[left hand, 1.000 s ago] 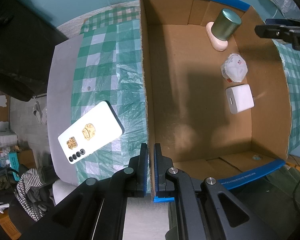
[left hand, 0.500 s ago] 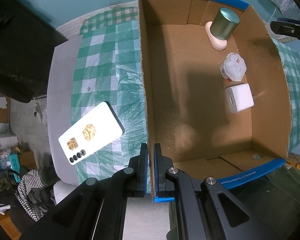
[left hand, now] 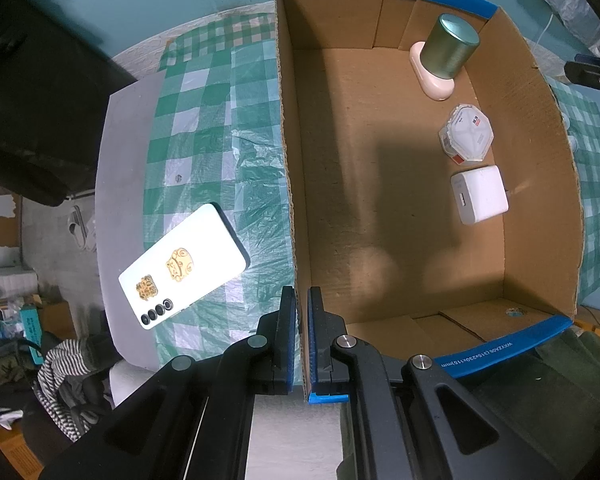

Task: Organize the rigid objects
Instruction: 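Move the right tool to the larger white pill bottle and grasp it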

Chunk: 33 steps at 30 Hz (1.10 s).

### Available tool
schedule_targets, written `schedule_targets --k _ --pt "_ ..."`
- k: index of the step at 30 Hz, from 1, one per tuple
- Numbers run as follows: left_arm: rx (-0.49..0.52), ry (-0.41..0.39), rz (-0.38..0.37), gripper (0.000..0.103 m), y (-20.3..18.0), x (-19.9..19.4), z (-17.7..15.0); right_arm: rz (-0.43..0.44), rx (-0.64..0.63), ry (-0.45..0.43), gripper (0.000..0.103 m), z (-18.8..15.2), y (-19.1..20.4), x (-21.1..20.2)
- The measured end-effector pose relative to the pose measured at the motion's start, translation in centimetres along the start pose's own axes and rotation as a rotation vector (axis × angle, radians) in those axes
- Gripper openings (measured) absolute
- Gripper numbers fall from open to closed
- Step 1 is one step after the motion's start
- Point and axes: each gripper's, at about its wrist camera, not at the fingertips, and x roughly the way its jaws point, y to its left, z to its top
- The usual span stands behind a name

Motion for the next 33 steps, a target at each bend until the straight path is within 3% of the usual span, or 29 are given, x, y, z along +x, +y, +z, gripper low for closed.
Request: schedule_targets --k 7,21,33 --pt "-0.005 -0.001 0.001 0.005 0.0 -0.1 0.0 -0.022 0.020 0.025 0.071 -1.4 -2.3 0.7" --pt "-0.018 0.001 0.006 0.005 0.0 0.0 -0.1 -0.051 0.107 0.116 0.071 -5.2 -10.4 4.6" --pt "-0.045 0.005 0.019 0.005 -0.1 0.1 -0.1 -0.056 0.096 0.182 0.071 -7.3 -12.2 8.8"
